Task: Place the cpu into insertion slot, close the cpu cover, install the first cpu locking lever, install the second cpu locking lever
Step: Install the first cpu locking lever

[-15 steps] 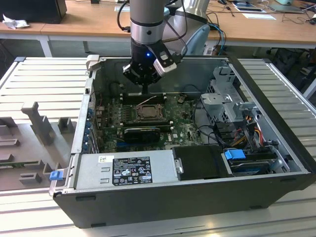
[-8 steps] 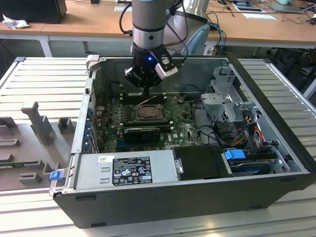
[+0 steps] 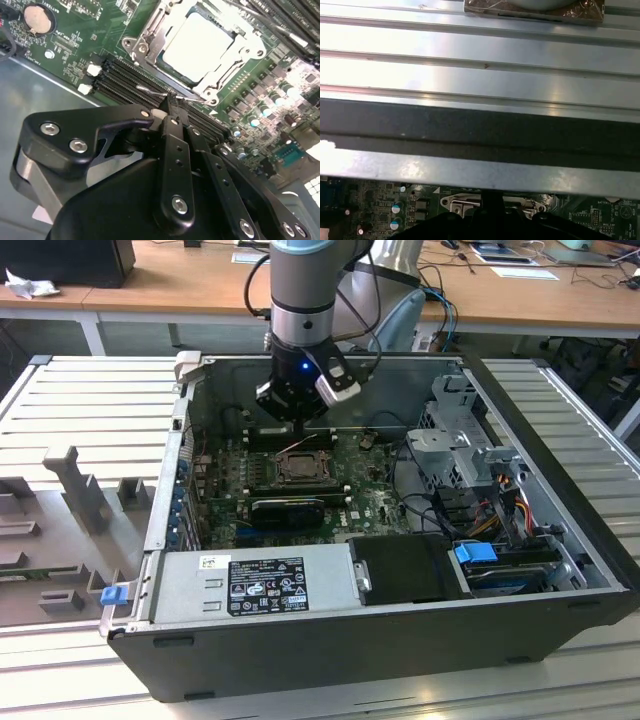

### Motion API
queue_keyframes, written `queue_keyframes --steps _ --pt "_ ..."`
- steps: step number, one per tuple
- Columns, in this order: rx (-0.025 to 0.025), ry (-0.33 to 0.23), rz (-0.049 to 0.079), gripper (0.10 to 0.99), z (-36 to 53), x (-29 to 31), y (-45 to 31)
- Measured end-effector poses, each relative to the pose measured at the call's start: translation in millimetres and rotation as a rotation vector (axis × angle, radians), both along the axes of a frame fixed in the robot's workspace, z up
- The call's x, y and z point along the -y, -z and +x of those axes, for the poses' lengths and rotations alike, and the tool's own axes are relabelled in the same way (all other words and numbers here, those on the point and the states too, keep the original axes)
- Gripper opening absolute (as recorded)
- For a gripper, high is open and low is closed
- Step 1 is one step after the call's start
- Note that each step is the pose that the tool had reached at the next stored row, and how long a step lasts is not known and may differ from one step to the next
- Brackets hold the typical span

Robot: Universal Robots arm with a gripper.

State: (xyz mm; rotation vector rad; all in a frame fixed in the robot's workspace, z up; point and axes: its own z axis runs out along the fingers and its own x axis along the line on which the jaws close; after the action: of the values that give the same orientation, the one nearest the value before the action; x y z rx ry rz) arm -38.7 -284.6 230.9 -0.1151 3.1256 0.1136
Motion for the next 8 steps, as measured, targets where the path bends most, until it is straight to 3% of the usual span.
queue_keyframes --steps 8 --pt "0.0003 0.000 0.000 0.106 6.7 -4.1 3.5"
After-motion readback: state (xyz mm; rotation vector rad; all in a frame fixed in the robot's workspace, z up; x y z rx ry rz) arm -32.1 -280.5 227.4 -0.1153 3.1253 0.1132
